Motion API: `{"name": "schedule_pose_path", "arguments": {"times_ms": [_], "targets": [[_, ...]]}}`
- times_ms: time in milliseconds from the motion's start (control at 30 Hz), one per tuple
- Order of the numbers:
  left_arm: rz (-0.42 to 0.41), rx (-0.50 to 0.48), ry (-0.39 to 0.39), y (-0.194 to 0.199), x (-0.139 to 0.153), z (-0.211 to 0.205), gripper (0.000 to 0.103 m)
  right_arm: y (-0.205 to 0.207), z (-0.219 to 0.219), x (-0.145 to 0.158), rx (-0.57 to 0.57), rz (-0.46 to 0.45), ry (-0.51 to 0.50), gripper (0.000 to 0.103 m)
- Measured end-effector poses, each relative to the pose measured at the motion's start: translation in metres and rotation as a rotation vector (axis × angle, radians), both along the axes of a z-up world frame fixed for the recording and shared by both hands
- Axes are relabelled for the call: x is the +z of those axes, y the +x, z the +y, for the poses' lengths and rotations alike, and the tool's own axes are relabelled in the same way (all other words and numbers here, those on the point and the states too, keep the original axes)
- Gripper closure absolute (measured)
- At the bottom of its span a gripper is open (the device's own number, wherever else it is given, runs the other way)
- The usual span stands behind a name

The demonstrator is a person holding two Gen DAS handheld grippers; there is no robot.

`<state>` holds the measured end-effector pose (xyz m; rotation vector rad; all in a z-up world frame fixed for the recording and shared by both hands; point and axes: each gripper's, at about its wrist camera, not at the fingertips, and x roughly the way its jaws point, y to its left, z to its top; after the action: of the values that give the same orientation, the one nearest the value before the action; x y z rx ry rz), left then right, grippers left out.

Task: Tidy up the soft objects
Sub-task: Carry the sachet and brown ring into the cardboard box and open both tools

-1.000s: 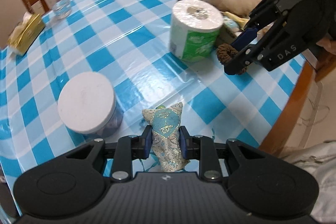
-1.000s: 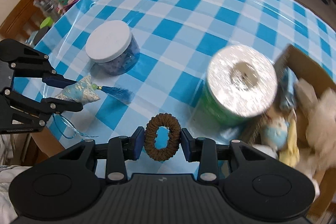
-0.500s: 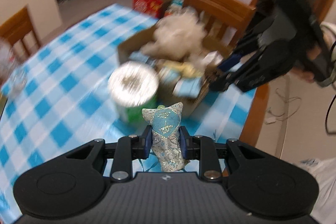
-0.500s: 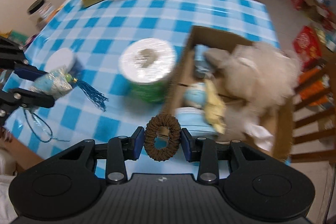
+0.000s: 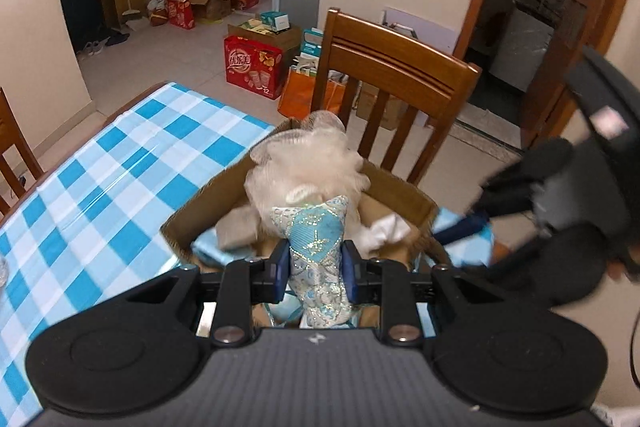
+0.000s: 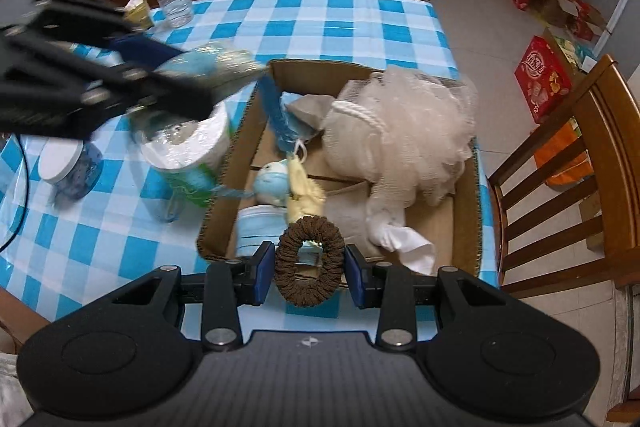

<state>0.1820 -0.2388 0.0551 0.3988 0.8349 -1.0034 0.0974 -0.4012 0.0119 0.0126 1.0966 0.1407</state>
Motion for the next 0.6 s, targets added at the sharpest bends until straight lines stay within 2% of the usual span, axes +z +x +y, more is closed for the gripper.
{"name": "schedule_pose_path", "arguments": {"times_ms": [67,133,167,200,267,367,467,600], "targets": [[0.012,0.022,0.000,0.012,-0.010,-0.012,0.077,0.002,-0.005,-0.002,-0.001,0.001,0.001,0.061],[0.011,0.052,0.002,0.022,-0.021,-0.022,0.073,0.004,-0.011,-0.004,-0.003,0.004,0.002,0.061],[0.019,0.064,0.003,0.026,-0.026,-0.025,0.064,0.005,-0.013,-0.005,-0.005,0.004,0.002,0.061],[0.030,0.075,0.008,0.029,-0.034,-0.028,0.044,0.006,-0.014,-0.006,-0.005,0.005,0.002,0.061],[0.040,0.113,0.024,0.033,-0.046,-0.032,0.019,0.009,-0.018,-0.008,-0.005,0.006,0.002,0.061],[-0.012,0.169,0.029,0.032,-0.059,-0.031,0.017,0.012,-0.022,-0.011,-0.005,0.007,0.004,0.061],[-0.043,0.176,0.052,0.026,-0.066,-0.030,0.011,0.016,-0.024,-0.015,-0.006,0.006,-0.002,0.061],[-0.138,0.207,0.050,0.007,-0.067,-0.020,0.004,0.023,-0.024,-0.018,-0.010,-0.003,-0.004,0.061]]}}
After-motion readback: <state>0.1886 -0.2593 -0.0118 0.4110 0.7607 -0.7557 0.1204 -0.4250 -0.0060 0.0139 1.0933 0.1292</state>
